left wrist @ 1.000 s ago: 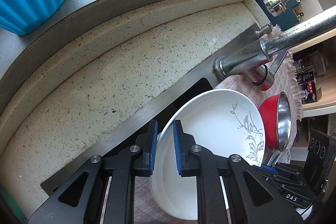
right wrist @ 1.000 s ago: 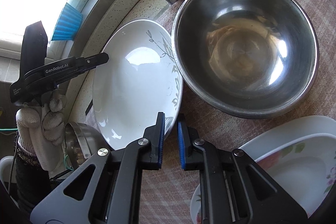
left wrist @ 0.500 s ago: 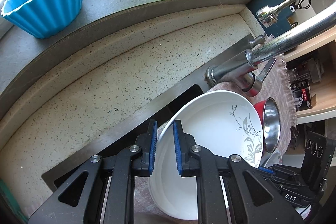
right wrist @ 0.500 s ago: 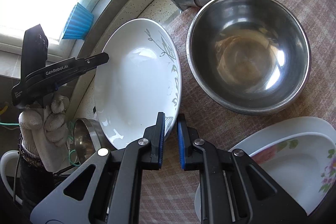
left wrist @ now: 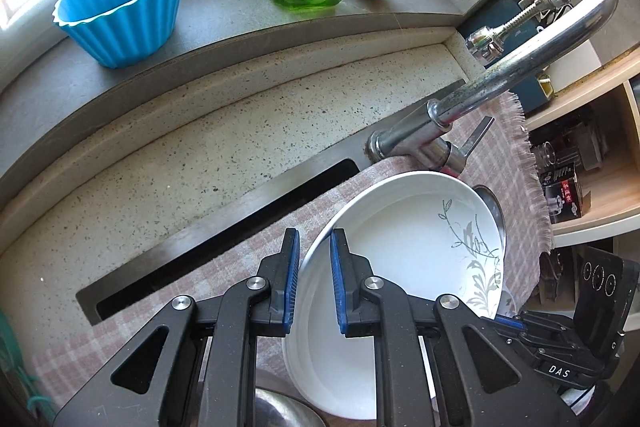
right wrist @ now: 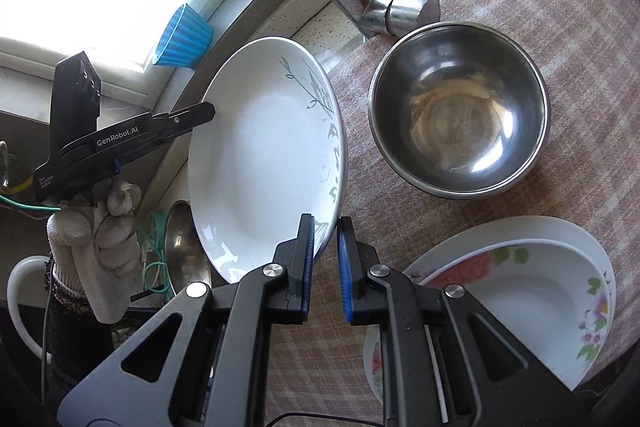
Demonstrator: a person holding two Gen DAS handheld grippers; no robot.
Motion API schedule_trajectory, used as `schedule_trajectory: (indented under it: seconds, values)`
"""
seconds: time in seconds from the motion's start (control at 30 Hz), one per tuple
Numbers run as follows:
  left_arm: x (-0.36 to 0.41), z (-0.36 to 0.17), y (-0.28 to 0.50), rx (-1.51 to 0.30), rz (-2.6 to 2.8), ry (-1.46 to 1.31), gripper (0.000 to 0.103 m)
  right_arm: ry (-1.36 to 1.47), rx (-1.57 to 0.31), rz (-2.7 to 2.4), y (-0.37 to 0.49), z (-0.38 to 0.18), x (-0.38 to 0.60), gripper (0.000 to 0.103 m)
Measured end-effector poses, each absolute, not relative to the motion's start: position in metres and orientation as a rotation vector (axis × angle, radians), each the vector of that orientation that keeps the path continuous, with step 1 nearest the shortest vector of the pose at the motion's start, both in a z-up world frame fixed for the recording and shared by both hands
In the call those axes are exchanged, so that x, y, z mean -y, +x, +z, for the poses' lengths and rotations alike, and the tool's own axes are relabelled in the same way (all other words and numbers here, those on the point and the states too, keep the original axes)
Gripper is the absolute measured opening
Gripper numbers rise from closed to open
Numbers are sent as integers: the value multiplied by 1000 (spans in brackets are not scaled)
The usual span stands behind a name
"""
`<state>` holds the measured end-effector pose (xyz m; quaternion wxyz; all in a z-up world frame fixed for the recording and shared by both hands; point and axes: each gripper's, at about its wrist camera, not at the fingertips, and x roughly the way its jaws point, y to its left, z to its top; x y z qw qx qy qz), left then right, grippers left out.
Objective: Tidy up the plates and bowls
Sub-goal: 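Carry the leaf-print plate toward the stacked flowered plates with the left gripper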
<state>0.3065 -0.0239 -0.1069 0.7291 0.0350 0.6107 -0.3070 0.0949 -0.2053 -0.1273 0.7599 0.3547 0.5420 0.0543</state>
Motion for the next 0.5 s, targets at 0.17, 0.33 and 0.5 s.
schedule_trajectory:
  seconds: [0.17, 0.33, 0.5]
  values:
    - [22, -96, 278, -1320, -635, 57, 13, 751, -1193, 176, 85, -123, 216, 12]
    - [20, -91, 244, -1298, -579, -8, 13, 710, -1221, 242, 70, -122, 231, 12]
    - [25, -95, 206, -1305, -522, -72, 13, 678, -1258, 294, 55, -125, 252, 12]
